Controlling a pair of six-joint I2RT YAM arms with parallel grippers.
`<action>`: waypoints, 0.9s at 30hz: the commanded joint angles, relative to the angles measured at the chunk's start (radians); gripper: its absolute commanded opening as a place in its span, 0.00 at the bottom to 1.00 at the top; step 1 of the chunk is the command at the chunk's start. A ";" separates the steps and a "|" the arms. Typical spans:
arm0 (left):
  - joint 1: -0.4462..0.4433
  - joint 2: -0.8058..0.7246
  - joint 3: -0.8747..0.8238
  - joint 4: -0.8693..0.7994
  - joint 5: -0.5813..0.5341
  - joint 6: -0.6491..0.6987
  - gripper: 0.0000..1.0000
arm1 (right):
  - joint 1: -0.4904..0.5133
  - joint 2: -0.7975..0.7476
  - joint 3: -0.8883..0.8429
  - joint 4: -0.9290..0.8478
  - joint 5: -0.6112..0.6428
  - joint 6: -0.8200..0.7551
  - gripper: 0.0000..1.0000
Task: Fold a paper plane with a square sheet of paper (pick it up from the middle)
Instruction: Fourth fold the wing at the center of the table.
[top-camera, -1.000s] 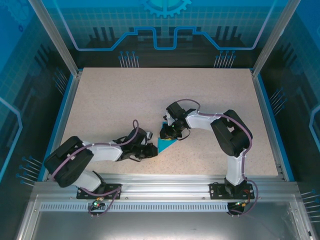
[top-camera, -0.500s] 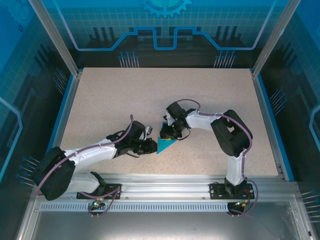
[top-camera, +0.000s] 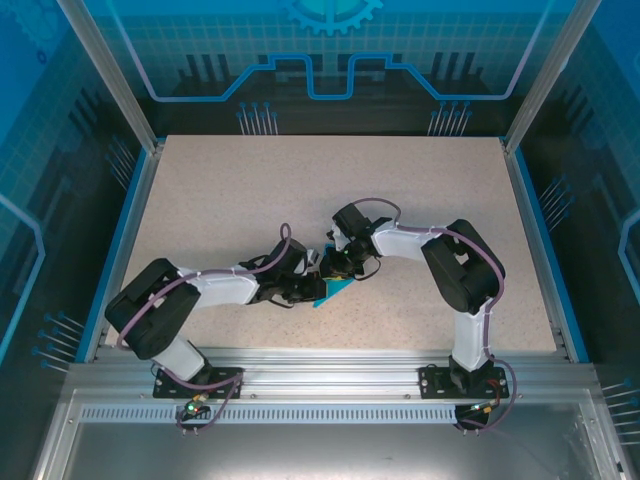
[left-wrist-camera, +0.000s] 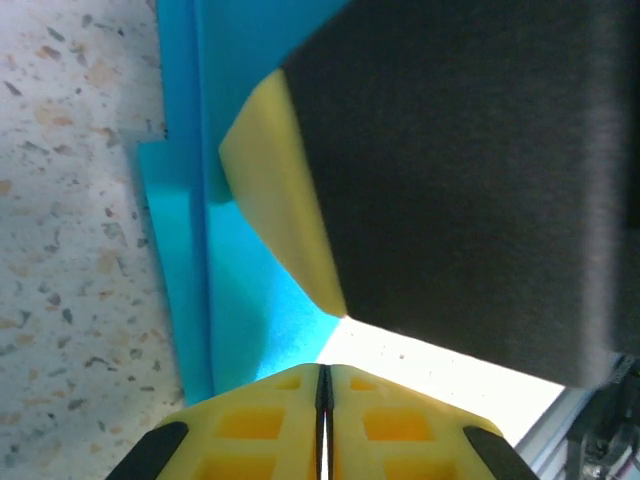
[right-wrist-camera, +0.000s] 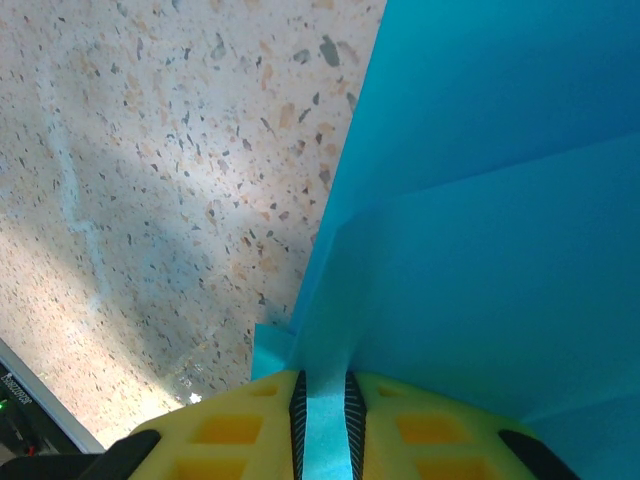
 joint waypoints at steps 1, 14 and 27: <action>0.007 0.042 -0.019 -0.006 -0.066 0.046 0.11 | -0.012 0.009 -0.006 -0.018 0.007 0.001 0.21; 0.006 0.145 -0.089 0.024 -0.116 -0.017 0.00 | -0.074 -0.185 -0.061 0.007 0.005 0.009 0.22; 0.006 0.152 -0.069 0.013 -0.104 -0.010 0.00 | -0.017 -0.088 -0.082 0.118 -0.074 0.027 0.14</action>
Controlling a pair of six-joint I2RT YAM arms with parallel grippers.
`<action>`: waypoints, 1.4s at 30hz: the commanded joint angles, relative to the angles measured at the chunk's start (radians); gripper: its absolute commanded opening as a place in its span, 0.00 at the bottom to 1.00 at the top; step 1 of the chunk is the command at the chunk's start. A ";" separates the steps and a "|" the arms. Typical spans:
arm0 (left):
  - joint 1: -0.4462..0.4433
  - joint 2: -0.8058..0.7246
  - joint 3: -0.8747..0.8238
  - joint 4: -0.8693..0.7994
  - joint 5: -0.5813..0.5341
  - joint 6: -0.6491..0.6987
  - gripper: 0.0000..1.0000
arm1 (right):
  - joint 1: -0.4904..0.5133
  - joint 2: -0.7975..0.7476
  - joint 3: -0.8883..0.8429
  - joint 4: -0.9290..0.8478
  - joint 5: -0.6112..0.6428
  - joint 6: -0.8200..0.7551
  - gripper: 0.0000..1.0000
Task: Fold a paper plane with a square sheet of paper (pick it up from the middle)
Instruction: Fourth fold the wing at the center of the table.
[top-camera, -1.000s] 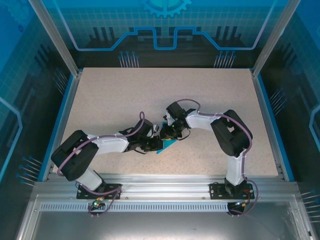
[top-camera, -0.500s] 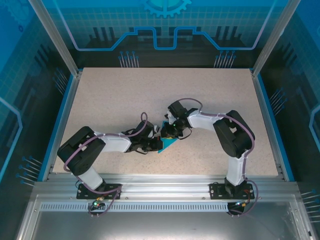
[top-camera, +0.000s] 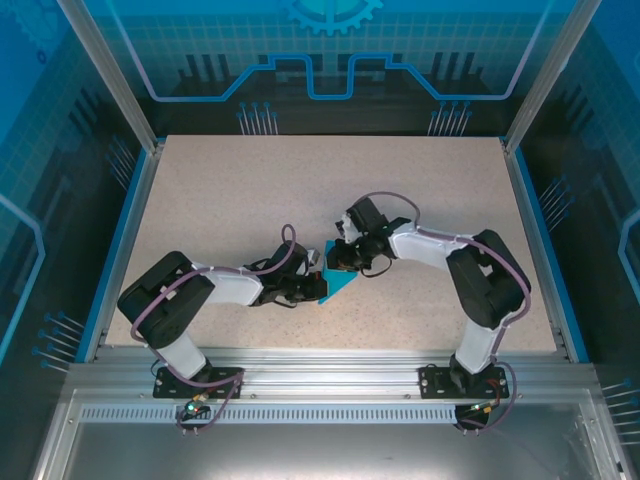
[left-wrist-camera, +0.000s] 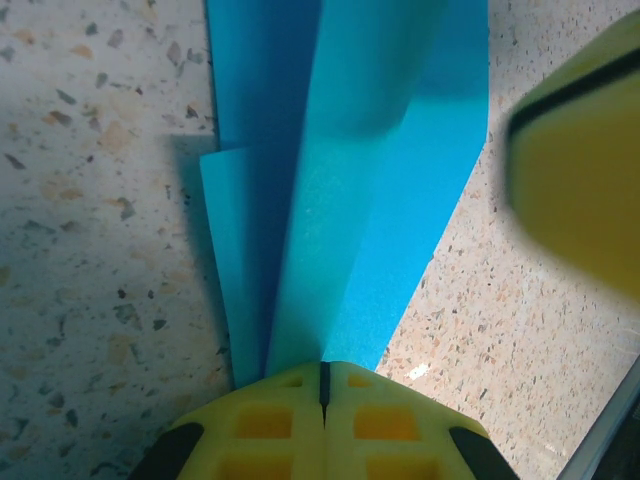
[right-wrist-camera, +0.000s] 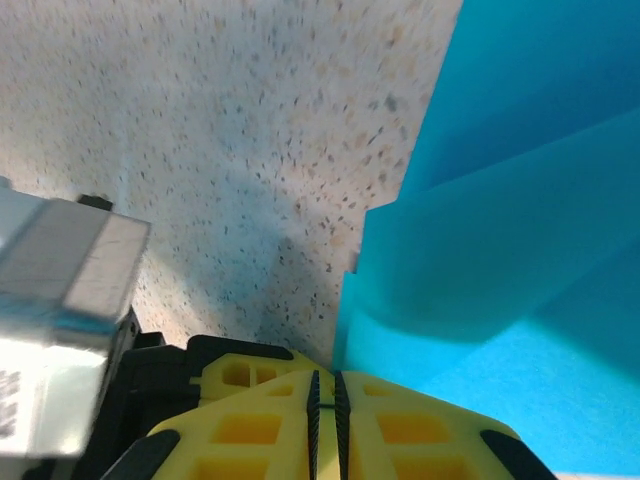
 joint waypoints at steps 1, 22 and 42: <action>0.003 0.075 -0.035 -0.140 -0.076 0.001 0.00 | 0.014 0.067 0.024 0.028 -0.041 0.011 0.14; 0.004 0.108 -0.102 -0.201 -0.074 0.049 0.00 | -0.233 0.253 0.177 -0.023 -0.013 -0.098 0.16; -0.030 0.011 -0.104 -0.209 -0.020 0.041 0.00 | -0.339 0.128 0.243 -0.139 -0.065 -0.175 0.25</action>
